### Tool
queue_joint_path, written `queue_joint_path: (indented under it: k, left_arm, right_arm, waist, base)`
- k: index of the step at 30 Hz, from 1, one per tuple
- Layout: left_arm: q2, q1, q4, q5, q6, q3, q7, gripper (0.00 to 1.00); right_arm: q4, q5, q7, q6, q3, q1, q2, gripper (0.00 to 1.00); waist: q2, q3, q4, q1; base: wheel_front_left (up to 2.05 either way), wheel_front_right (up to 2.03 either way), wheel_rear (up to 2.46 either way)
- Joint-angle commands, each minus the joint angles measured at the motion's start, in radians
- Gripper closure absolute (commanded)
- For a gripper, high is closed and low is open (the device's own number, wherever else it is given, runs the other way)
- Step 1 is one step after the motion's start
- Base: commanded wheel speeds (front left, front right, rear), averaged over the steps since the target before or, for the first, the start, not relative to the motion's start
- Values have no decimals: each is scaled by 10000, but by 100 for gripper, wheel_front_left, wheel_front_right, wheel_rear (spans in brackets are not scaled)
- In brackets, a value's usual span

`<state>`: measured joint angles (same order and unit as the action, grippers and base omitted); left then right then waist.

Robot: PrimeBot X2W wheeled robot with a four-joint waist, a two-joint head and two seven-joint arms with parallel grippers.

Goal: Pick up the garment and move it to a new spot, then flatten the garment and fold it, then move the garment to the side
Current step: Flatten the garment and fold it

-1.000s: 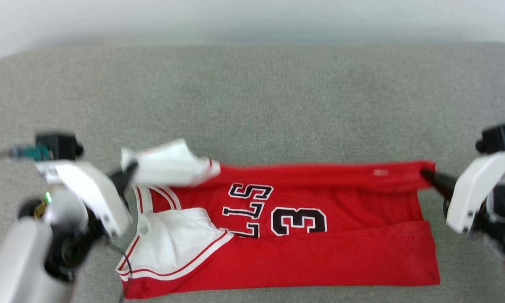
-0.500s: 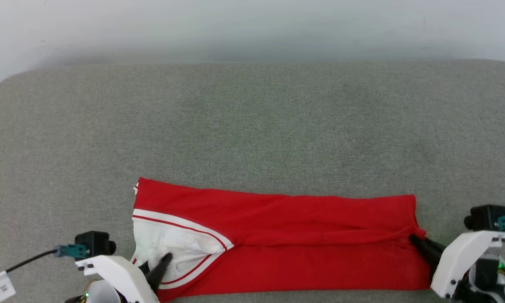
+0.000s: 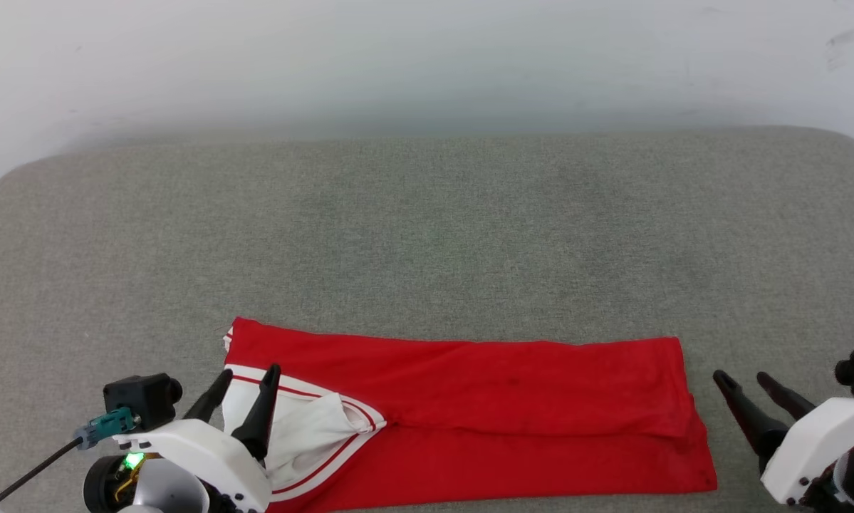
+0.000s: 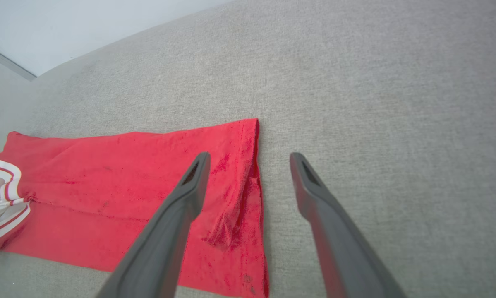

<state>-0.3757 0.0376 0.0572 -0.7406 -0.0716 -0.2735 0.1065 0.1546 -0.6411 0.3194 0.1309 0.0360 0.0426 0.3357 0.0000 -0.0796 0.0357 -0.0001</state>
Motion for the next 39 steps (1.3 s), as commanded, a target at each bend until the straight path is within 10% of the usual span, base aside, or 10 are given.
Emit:
queue_joint_path:
  k: [1,11,30,31,32,39]
  left_arm:
    - [-16,118,-105,143,-83,26,-178,0]
    - [102,287,-1274,1891,-840,-41,-2212,0]
    - [192,935,-1600,3089,-1195,-502,-3129,0]
    - [171,932,-1601,3126,-1193,-519,-3135,0]
    - [151,950,-1622,3157,-1195,-514,-3176,0]
    - [-75,707,-1546,3320,-1319,-607,-2960,0]
  right_arm:
    - [-115,47,118,-4,-115,-83,71,0]
    - [-711,349,2684,-4,-1485,250,765,0]
    - [1048,117,4948,-4,-1101,459,-924,0]
    - [1157,42,4950,-2,-1007,480,-964,56]
    - [1211,0,4940,1,-905,506,-985,92]
    - [1050,-68,4485,-4,-611,835,-508,100]
  waist:
    - [0,69,32,1]
    - [0,69,-264,1]
    - [0,-1005,-1669,1]
    - [0,-999,-1685,1]
    - [0,-982,-1689,1]
    - [0,-445,-1475,1]
  base:
    - [0,0,0]
    - [0,0,0]
    - [0,0,0]
    - [0,0,0]
    - [0,0,0]
    - [0,0,0]
